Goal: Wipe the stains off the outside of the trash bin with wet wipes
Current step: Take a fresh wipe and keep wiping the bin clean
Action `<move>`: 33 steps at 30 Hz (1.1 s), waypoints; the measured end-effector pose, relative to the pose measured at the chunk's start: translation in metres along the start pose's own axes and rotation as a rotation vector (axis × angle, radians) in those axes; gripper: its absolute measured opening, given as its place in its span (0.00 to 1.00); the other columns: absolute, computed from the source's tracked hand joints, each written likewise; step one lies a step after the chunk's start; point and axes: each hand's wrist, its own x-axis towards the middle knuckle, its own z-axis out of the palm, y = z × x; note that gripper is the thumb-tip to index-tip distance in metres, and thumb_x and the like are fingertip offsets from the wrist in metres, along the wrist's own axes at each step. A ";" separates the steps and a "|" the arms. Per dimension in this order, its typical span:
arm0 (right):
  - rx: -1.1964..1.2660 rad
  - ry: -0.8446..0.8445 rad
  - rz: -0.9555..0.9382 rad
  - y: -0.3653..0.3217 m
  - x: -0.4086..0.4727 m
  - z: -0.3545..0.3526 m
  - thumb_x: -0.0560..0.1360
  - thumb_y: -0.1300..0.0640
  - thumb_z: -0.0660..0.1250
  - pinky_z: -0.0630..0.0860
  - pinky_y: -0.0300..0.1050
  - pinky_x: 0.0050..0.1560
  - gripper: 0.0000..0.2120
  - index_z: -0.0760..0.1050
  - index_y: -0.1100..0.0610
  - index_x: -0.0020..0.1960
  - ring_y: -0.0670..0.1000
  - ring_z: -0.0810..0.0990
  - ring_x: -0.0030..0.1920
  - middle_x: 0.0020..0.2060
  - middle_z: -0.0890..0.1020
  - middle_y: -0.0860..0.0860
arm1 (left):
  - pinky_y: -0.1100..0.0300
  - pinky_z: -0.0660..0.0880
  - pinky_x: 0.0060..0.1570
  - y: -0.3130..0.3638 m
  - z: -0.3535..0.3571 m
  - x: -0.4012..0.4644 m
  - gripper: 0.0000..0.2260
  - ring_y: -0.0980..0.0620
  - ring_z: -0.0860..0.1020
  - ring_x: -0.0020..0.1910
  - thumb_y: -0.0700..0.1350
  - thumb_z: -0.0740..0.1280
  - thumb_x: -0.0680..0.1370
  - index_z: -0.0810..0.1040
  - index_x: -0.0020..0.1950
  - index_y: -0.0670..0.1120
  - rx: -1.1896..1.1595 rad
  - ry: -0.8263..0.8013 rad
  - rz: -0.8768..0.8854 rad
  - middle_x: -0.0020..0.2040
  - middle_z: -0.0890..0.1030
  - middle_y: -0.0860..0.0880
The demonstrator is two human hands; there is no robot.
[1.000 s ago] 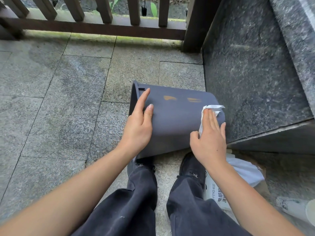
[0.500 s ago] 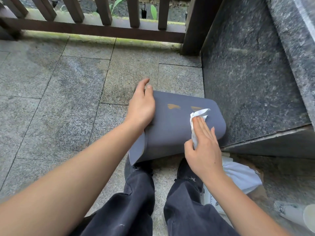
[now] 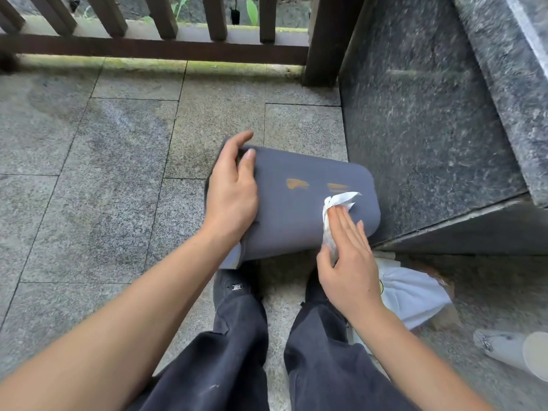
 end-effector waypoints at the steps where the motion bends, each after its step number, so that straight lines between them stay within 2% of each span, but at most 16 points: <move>1: 0.005 -0.003 -0.015 0.002 -0.001 0.000 0.75 0.68 0.62 0.51 0.51 0.79 0.31 0.63 0.58 0.78 0.45 0.60 0.78 0.76 0.64 0.47 | 0.67 0.67 0.64 0.004 -0.001 0.002 0.15 0.66 0.73 0.61 0.44 0.59 0.84 0.73 0.70 0.51 0.018 -0.016 0.036 0.60 0.76 0.62; 4: 0.066 0.042 -0.040 0.008 0.001 -0.002 0.77 0.71 0.59 0.57 0.52 0.78 0.28 0.66 0.59 0.76 0.46 0.62 0.76 0.74 0.66 0.47 | 0.71 0.66 0.58 0.016 -0.006 0.007 0.16 0.70 0.73 0.58 0.47 0.59 0.84 0.72 0.71 0.56 0.050 -0.075 0.105 0.56 0.75 0.69; 6: 0.156 0.108 0.085 0.010 0.003 -0.006 0.79 0.70 0.57 0.63 0.46 0.74 0.26 0.67 0.57 0.76 0.44 0.67 0.73 0.72 0.70 0.46 | 0.72 0.64 0.60 0.020 -0.012 0.006 0.17 0.70 0.71 0.62 0.46 0.60 0.84 0.70 0.73 0.54 0.056 -0.106 0.135 0.60 0.74 0.68; 8: 0.263 0.175 0.319 0.015 0.006 -0.011 0.80 0.67 0.56 0.72 0.40 0.58 0.26 0.69 0.49 0.75 0.48 0.79 0.59 0.62 0.81 0.45 | 0.74 0.62 0.61 0.021 -0.017 0.003 0.18 0.73 0.69 0.63 0.45 0.60 0.84 0.70 0.74 0.54 0.076 -0.129 0.161 0.63 0.73 0.68; 10: 0.360 0.235 0.496 0.024 0.009 -0.016 0.79 0.66 0.55 0.71 0.32 0.40 0.27 0.69 0.45 0.74 0.48 0.75 0.39 0.42 0.82 0.34 | 0.76 0.63 0.57 0.020 -0.020 0.001 0.17 0.73 0.72 0.57 0.45 0.60 0.85 0.71 0.74 0.55 0.126 -0.150 0.181 0.58 0.75 0.68; 11: 0.405 0.259 0.555 0.028 0.011 -0.018 0.78 0.66 0.55 0.69 0.28 0.37 0.28 0.70 0.47 0.74 0.49 0.74 0.41 0.37 0.80 0.28 | 0.75 0.64 0.53 0.021 -0.020 0.000 0.17 0.70 0.73 0.51 0.46 0.60 0.85 0.71 0.73 0.57 0.162 -0.168 0.189 0.53 0.77 0.64; 13: 0.456 0.275 0.631 0.036 0.013 -0.021 0.77 0.68 0.55 0.68 0.20 0.35 0.28 0.71 0.50 0.74 0.38 0.72 0.49 0.40 0.75 0.24 | 0.71 0.66 0.48 0.024 -0.016 -0.002 0.17 0.61 0.71 0.45 0.47 0.60 0.85 0.71 0.73 0.60 0.230 -0.221 0.204 0.49 0.77 0.55; 15: 0.461 0.217 0.650 0.034 0.014 -0.021 0.77 0.68 0.54 0.69 0.22 0.38 0.28 0.70 0.50 0.74 0.41 0.77 0.50 0.49 0.79 0.31 | 0.76 0.64 0.47 0.029 -0.010 0.000 0.17 0.61 0.69 0.45 0.48 0.60 0.85 0.70 0.73 0.62 0.274 -0.265 0.211 0.49 0.76 0.53; 16: 0.449 0.169 0.646 0.034 0.015 -0.019 0.78 0.67 0.54 0.71 0.28 0.43 0.29 0.69 0.48 0.75 0.44 0.80 0.50 0.56 0.82 0.39 | 0.79 0.62 0.47 0.031 -0.006 0.001 0.18 0.62 0.68 0.46 0.49 0.59 0.85 0.69 0.73 0.63 0.288 -0.283 0.206 0.49 0.76 0.54; 18: 0.409 0.099 0.632 0.032 0.015 -0.013 0.79 0.65 0.54 0.69 0.40 0.53 0.29 0.65 0.46 0.77 0.53 0.78 0.61 0.67 0.78 0.49 | 0.81 0.61 0.50 0.038 0.003 0.006 0.18 0.63 0.69 0.51 0.50 0.59 0.85 0.66 0.74 0.66 0.283 -0.325 0.179 0.51 0.77 0.57; 21: 0.434 0.037 0.600 0.027 0.017 -0.006 0.82 0.56 0.54 0.68 0.50 0.66 0.27 0.55 0.43 0.80 0.56 0.72 0.69 0.74 0.70 0.50 | 0.80 0.63 0.48 0.044 0.013 0.011 0.22 0.64 0.66 0.46 0.50 0.62 0.84 0.65 0.75 0.68 0.283 -0.382 0.189 0.50 0.70 0.57; 23: 0.447 0.025 0.527 0.021 0.016 -0.003 0.83 0.51 0.52 0.58 0.56 0.76 0.27 0.50 0.46 0.81 0.51 0.61 0.78 0.79 0.61 0.47 | 0.79 0.64 0.44 0.046 0.017 0.015 0.25 0.63 0.64 0.44 0.47 0.65 0.82 0.64 0.75 0.69 0.323 -0.402 0.201 0.49 0.68 0.55; 25: 0.399 0.031 0.426 0.012 0.015 -0.001 0.82 0.48 0.50 0.49 0.56 0.79 0.30 0.48 0.52 0.82 0.47 0.51 0.80 0.81 0.54 0.47 | 0.78 0.65 0.44 0.049 0.021 0.018 0.27 0.60 0.67 0.42 0.44 0.66 0.81 0.64 0.74 0.69 0.343 -0.411 0.182 0.49 0.70 0.55; 27: 0.372 0.042 0.298 0.000 0.013 0.002 0.81 0.49 0.49 0.43 0.53 0.80 0.31 0.47 0.55 0.82 0.44 0.46 0.80 0.81 0.52 0.47 | 0.77 0.67 0.43 0.052 0.025 0.021 0.28 0.58 0.69 0.40 0.43 0.66 0.81 0.65 0.74 0.69 0.355 -0.431 0.174 0.49 0.73 0.55; 30: 0.357 0.047 0.048 -0.012 0.012 0.007 0.82 0.54 0.50 0.38 0.45 0.79 0.29 0.46 0.52 0.81 0.44 0.46 0.80 0.81 0.52 0.48 | 0.79 0.66 0.44 0.055 0.033 0.026 0.29 0.62 0.67 0.43 0.43 0.66 0.81 0.64 0.75 0.68 0.373 -0.458 0.180 0.50 0.74 0.54; 33: 0.334 0.061 -0.032 -0.002 0.012 0.011 0.82 0.55 0.49 0.40 0.46 0.79 0.28 0.47 0.52 0.81 0.45 0.50 0.80 0.80 0.55 0.48 | 0.75 0.68 0.47 0.057 0.039 0.027 0.29 0.61 0.69 0.45 0.43 0.67 0.81 0.64 0.76 0.68 0.387 -0.477 0.184 0.52 0.78 0.52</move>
